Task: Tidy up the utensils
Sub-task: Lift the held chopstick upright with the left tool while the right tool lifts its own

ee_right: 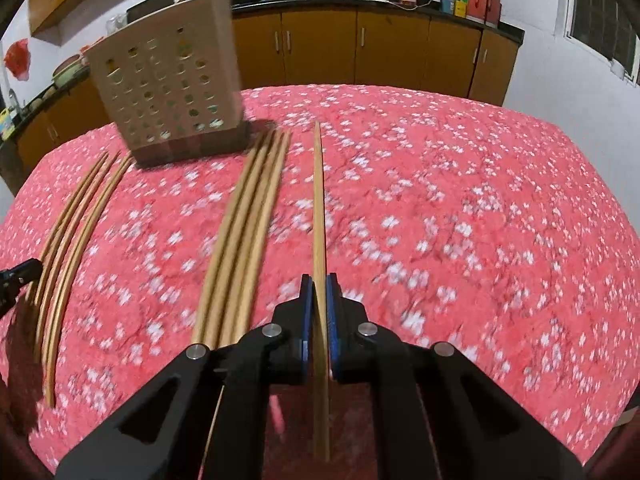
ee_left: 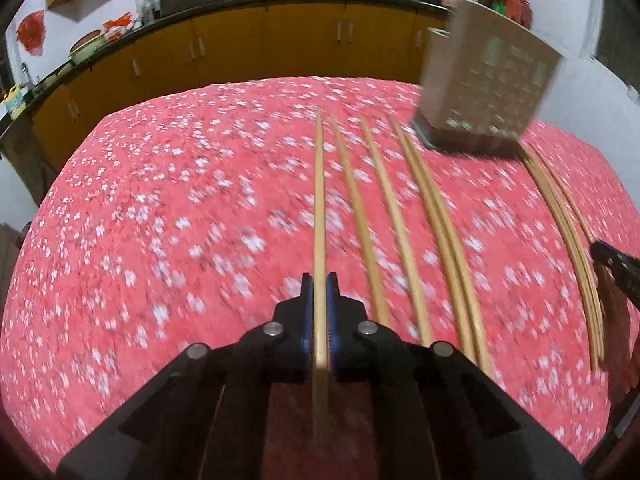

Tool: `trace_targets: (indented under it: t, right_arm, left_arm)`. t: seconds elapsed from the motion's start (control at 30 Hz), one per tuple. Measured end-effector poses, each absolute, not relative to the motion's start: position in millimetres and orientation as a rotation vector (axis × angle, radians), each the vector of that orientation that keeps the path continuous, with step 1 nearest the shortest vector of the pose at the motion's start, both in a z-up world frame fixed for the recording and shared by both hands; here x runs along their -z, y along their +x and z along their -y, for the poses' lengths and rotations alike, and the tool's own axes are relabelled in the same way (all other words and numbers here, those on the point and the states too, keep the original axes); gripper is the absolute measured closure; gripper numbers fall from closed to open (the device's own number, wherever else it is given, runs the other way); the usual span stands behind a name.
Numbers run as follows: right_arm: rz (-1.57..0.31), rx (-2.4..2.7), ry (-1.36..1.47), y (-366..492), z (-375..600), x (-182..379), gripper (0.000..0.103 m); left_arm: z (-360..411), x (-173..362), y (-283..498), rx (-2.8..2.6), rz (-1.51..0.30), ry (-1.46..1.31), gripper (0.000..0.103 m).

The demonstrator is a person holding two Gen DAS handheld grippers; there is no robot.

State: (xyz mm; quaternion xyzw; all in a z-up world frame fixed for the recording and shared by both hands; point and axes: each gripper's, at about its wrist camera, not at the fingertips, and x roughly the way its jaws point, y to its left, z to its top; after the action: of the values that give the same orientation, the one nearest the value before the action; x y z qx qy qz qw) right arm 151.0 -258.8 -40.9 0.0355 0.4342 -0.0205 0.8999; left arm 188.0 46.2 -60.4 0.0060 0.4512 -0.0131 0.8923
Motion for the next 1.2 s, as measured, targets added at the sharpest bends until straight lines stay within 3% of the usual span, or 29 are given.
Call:
trace_targets:
  t: [0.47, 0.97, 1.2]
  right_arm:
    - [-0.875, 0.059, 0.143, 160, 288, 46, 0.095]
    - [-0.877, 0.056, 0.119, 145, 283, 46, 0.095]
    - [-0.769, 0.051, 0.144, 129, 292, 11, 0.095]
  left_arm:
    - [-72, 60, 196, 0.072, -0.893, -0.094, 0.094]
    - [-63, 58, 176, 0.046, -0.901, -0.018, 0.095]
    - [-67, 35, 170, 0.047, -0.877, -0.023, 0.095]
